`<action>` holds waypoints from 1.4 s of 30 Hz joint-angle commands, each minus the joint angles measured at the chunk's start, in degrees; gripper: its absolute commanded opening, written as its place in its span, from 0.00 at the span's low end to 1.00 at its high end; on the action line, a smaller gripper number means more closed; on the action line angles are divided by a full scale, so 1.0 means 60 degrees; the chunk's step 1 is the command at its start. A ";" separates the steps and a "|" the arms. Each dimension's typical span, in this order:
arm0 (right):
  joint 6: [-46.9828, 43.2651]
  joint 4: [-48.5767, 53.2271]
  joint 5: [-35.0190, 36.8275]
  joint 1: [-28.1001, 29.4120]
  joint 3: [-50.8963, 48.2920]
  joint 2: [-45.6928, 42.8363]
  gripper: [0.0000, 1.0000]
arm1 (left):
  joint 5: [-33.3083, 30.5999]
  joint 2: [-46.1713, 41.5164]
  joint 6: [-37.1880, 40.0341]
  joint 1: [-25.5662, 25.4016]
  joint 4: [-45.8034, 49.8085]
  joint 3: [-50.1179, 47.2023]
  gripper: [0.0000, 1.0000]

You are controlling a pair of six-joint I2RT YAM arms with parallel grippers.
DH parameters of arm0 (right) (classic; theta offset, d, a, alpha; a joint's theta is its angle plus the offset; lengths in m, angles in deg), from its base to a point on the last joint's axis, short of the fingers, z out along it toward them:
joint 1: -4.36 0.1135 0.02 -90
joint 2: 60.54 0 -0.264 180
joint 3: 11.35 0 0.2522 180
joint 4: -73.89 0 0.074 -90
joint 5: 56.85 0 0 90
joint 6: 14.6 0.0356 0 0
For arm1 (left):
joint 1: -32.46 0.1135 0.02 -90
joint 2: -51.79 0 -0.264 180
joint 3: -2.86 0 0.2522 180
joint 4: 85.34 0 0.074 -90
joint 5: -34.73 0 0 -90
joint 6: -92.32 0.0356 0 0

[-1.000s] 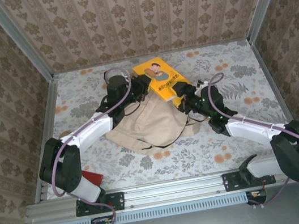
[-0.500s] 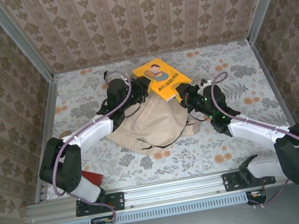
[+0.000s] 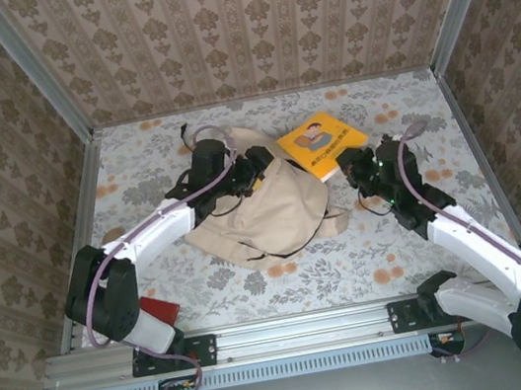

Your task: Pack the student bag

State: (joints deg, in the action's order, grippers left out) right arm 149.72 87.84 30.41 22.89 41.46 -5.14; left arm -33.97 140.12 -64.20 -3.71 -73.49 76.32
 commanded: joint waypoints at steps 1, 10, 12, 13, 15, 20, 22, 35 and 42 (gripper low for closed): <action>-0.1577 0.1592 0.0779 -0.0559 0.0826 -0.0798 0.09 | -0.1102 -0.0249 0.2283 -0.0563 0.2976 0.0787 0.70; -0.2665 0.3482 0.1307 -0.1581 0.1139 -0.1839 0.09 | -0.3543 0.1042 0.3794 -0.2237 0.6084 0.2694 0.70; -0.2662 0.3647 0.1391 -0.1674 0.1060 -0.2025 0.09 | -0.3552 0.1566 0.4216 -0.2486 0.6608 0.3283 0.68; -0.2647 0.3686 0.1409 -0.1703 0.1012 -0.2081 0.09 | -0.3550 0.1897 0.4384 -0.2600 0.6960 0.3631 0.68; -0.2625 0.3704 0.1410 -0.1736 0.0926 -0.2142 0.09 | -0.3586 0.2529 0.4642 -0.2774 0.7603 0.4245 0.68; -0.2595 0.3721 0.1280 -0.1769 0.0842 -0.2126 0.09 | -0.4157 0.3930 0.4967 -0.3147 0.8951 0.5756 0.68; -0.2588 0.3720 0.1266 -0.1773 0.0831 -0.2132 0.09 | -0.4349 0.4385 0.5118 -0.3268 0.9343 0.6288 0.68; -0.2529 0.3727 0.1100 -0.1789 0.0700 -0.2122 0.09 | -0.4649 0.5864 0.5623 -0.3378 1.0024 0.8017 0.58; -0.2547 0.3778 0.1039 -0.1798 0.0699 -0.2141 0.09 | -0.4601 0.5776 0.5702 -0.3385 1.0009 0.8025 0.30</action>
State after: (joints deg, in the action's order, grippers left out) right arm 135.34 113.61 37.25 12.44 45.38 -16.58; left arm -60.70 174.96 -30.69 -23.86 -15.79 123.01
